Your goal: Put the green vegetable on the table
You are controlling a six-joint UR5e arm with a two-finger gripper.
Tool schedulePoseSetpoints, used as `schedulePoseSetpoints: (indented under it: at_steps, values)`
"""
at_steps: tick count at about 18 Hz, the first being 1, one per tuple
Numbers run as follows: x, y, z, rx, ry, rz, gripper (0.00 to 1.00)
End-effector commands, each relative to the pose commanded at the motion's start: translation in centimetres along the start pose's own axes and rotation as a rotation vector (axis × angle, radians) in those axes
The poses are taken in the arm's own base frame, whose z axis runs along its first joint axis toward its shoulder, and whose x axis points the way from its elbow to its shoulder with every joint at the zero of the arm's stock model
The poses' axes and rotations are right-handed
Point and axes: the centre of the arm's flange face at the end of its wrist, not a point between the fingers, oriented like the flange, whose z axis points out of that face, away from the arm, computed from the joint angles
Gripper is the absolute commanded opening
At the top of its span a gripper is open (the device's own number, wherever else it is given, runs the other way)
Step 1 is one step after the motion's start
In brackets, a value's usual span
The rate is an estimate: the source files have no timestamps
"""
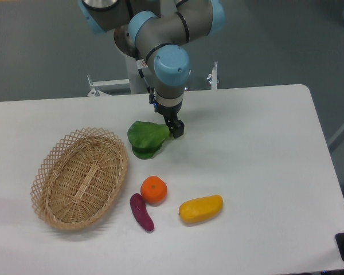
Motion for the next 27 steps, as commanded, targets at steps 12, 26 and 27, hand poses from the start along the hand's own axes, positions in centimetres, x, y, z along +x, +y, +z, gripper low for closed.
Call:
schedulePoseSetpoints:
  at_steps: [12,26,27]
  values:
    - [-10.9,4.2,-6.5,0.012,-0.147,-0.076,1.00]
    - [-20.8,11.8,-6.7,-0.004,-0.189,-0.208,1.00]
    - [-21.4,11.8,-6.6,-0.004,-0.189,-0.208,1.00]
